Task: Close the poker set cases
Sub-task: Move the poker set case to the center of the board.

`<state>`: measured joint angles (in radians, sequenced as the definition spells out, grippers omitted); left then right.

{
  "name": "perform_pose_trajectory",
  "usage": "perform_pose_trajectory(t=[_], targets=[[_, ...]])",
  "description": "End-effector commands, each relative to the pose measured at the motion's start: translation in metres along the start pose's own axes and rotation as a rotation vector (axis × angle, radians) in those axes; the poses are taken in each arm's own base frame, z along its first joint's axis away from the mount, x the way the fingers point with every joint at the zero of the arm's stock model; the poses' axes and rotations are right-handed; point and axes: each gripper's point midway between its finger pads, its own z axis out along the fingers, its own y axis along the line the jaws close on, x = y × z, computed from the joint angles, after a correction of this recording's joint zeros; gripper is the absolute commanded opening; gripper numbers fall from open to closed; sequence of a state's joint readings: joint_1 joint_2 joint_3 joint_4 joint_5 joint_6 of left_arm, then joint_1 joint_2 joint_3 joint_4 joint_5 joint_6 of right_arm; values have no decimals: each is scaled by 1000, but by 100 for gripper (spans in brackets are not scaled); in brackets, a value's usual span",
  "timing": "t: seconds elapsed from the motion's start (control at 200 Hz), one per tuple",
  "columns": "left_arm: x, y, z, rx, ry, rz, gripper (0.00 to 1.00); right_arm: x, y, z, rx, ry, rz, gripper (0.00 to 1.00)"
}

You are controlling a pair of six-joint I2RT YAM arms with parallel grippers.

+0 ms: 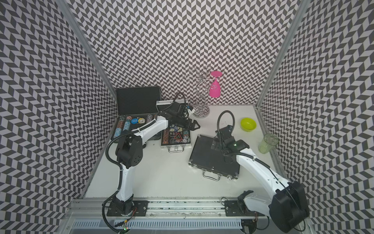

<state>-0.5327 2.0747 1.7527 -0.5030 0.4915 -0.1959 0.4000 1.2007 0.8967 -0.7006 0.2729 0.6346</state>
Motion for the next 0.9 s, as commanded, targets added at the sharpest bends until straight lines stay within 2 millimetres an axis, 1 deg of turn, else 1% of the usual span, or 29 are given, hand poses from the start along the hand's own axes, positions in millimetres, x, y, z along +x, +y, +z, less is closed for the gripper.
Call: perform_pose_trajectory(t=[0.0, 0.08, 0.17, 0.25, 0.36, 0.426, 0.486, 0.576, 0.741, 0.841, 0.891], targets=[[-9, -23, -24, 72, -78, 7, 95, 5, -19, 5, 24, 23, 73, 98], [-4, -23, -22, 56, -51, 8, 94, 6, -25, 7, 41, 21, 82, 98], [9, -22, -19, 6, -7, 1, 94, 10, -35, 10, 67, 31, 104, 98], [32, -28, -17, -36, 24, -13, 94, 17, -45, 14, 83, 67, 136, 98], [67, -29, -17, -123, 68, -39, 95, 24, -57, 14, 115, 87, 153, 99], [83, -39, -17, -110, 82, -40, 96, 30, -65, 15, 138, 100, 160, 99], [97, -54, -13, -83, 103, -20, 96, 40, -72, 20, 149, 132, 170, 99], [113, -61, -7, -86, 138, -15, 96, 51, -79, 24, 164, 158, 199, 99], [130, -59, -5, -117, 167, -31, 95, 58, -81, 30, 144, 175, 249, 99], [137, -49, -4, -162, 178, -44, 95, 63, -75, 38, 108, 202, 253, 99], [140, -49, -2, -153, 186, -45, 94, 65, -70, 42, 79, 220, 247, 98]])
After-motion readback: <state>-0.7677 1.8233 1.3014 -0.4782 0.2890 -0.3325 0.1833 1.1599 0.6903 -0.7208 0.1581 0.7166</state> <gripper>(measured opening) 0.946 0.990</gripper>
